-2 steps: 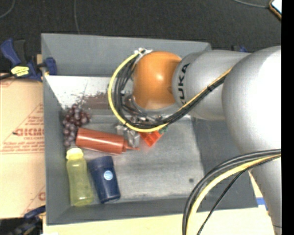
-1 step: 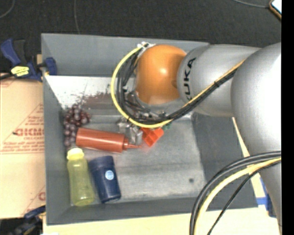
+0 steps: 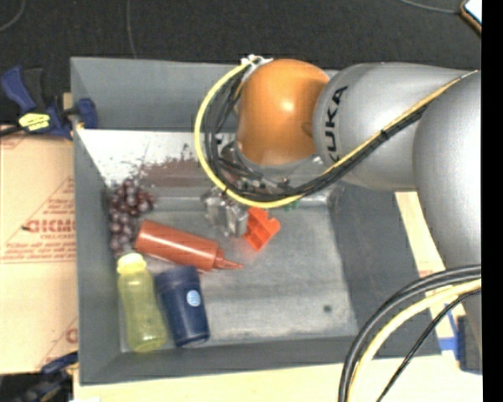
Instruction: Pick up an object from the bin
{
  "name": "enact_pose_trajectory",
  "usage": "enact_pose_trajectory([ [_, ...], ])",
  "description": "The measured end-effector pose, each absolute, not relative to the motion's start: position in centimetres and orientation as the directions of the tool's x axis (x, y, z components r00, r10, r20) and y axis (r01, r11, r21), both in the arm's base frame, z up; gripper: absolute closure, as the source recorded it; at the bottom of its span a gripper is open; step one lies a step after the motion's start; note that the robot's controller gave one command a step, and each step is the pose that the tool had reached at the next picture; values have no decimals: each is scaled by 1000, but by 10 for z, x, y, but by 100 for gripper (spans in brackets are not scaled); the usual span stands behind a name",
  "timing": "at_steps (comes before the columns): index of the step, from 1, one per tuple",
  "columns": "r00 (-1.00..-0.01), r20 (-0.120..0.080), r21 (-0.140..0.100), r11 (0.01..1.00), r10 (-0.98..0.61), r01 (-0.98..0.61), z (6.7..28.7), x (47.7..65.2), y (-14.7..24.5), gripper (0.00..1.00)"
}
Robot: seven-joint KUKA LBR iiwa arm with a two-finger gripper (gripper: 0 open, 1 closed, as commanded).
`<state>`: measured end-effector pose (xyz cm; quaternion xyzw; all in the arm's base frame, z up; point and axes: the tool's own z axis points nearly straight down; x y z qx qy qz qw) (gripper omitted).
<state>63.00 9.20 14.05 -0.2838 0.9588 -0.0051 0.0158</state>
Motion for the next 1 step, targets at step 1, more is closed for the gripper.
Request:
enact_pose_trajectory([
  [1, -839, -32, -20, 839, -544, -543, 150, 631, 92, 100],
])
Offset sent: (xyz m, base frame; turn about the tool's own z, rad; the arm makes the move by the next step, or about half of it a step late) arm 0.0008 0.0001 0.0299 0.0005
